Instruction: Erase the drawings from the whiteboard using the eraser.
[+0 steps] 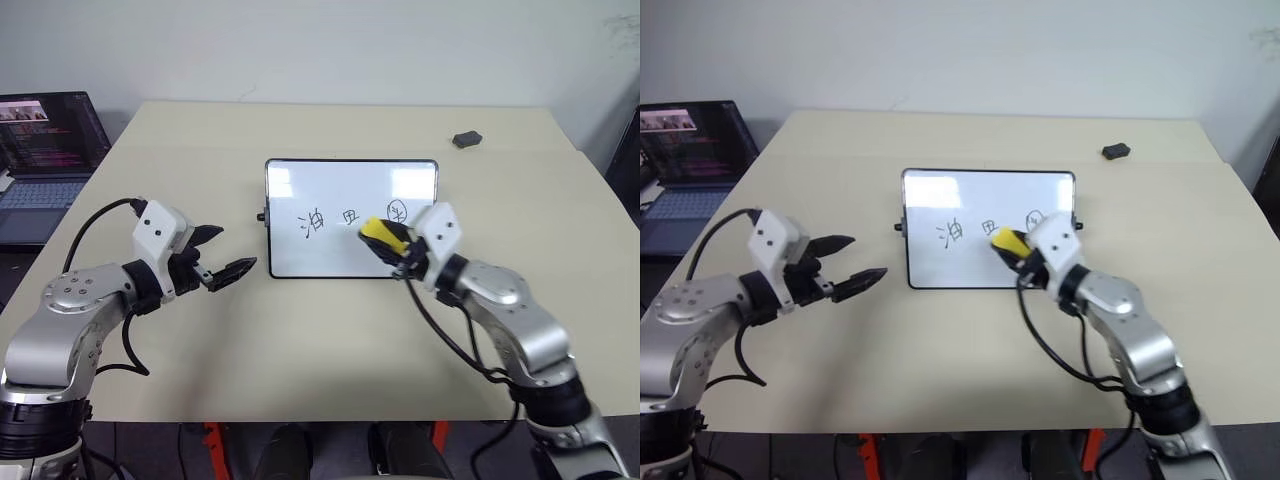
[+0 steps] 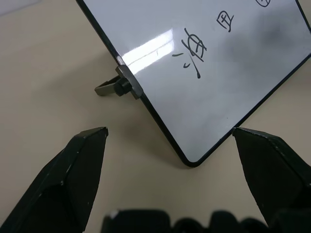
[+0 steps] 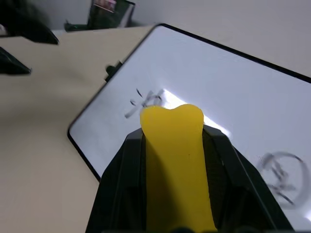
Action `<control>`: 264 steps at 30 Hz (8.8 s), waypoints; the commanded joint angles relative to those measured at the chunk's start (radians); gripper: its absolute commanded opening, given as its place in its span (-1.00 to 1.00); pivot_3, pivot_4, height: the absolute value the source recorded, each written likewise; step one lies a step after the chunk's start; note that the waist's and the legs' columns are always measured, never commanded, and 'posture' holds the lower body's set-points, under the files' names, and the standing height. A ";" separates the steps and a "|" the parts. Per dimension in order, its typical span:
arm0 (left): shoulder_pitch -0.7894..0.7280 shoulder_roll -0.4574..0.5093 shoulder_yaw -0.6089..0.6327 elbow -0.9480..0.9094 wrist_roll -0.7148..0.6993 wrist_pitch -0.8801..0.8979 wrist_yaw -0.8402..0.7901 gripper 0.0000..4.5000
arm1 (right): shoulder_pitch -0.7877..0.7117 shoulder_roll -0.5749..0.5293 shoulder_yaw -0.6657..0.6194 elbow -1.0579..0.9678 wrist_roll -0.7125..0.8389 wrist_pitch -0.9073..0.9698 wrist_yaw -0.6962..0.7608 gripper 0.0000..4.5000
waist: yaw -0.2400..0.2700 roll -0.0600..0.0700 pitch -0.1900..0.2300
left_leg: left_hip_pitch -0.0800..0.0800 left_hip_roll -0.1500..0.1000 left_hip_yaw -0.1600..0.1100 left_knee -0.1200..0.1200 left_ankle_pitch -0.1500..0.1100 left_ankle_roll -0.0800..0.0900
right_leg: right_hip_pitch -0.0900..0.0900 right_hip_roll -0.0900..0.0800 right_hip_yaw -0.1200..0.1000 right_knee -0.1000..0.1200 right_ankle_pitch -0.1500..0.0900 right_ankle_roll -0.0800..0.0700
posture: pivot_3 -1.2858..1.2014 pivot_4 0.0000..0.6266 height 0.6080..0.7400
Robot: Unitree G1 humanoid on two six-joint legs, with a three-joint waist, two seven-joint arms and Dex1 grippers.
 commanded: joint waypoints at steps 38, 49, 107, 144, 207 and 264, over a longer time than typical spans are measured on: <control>-0.113 -0.066 -0.047 0.140 0.027 -0.096 -0.067 1.00 | -0.392 0.274 0.092 0.913 -0.387 -0.769 -0.084 -0.48 | -0.025 -0.004 -0.002 | 0.006 0.000 0.000 0.005 0.002 -0.001 | 0.000 0.000 0.000 0.017 0.002 -0.003 | 0.03 -0.52 1.00; -0.086 -0.069 -0.056 0.106 0.022 -0.091 -0.065 1.00 | -0.422 0.258 0.097 1.012 -0.489 -0.670 -0.147 -0.48 | -0.025 -0.005 -0.003 | -0.009 0.000 0.003 0.002 0.002 -0.002 | -0.017 -0.001 0.001 0.015 0.001 -0.003 | 0.03 -0.52 1.00; -0.030 -0.063 -0.054 0.090 0.017 -0.074 -0.070 1.00 | -0.406 0.287 0.213 0.952 -0.546 -0.646 -0.095 -0.48 | -0.027 -0.006 -0.003 | -0.004 0.001 0.001 -0.001 0.002 -0.002 | -0.010 -0.001 0.000 0.008 0.001 -0.004 | 0.03 -0.52 1.00; -0.029 -0.074 -0.056 0.074 0.011 -0.069 -0.071 1.00 | -0.332 0.296 0.117 0.731 -0.416 -0.544 -0.011 -0.48 | -0.021 -0.006 -0.003 | -0.011 0.000 0.000 0.002 0.002 -0.002 | -0.018 -0.001 -0.001 0.015 0.001 -0.004 | 0.03 -0.52 1.00; -0.191 -0.131 -0.175 0.142 0.063 -0.142 -0.130 1.00 | -0.157 0.235 0.131 0.928 -0.420 -0.582 -0.076 -0.48 | -0.025 -0.008 -0.005 | 0.023 0.000 0.002 0.002 0.002 -0.002 | 0.015 0.000 0.001 0.016 0.001 -0.004 | 0.03 -0.52 1.00; -0.218 -0.251 -0.223 0.039 0.022 -0.095 -0.069 1.00 | 0.266 -0.092 -0.167 -0.110 -0.064 -0.012 0.119 -0.49 | 0.003 -0.007 -0.004 | -0.014 -0.001 -0.001 0.002 0.004 0.000 | -0.016 -0.001 -0.002 0.009 0.002 -0.004 | 0.03 -0.52 1.00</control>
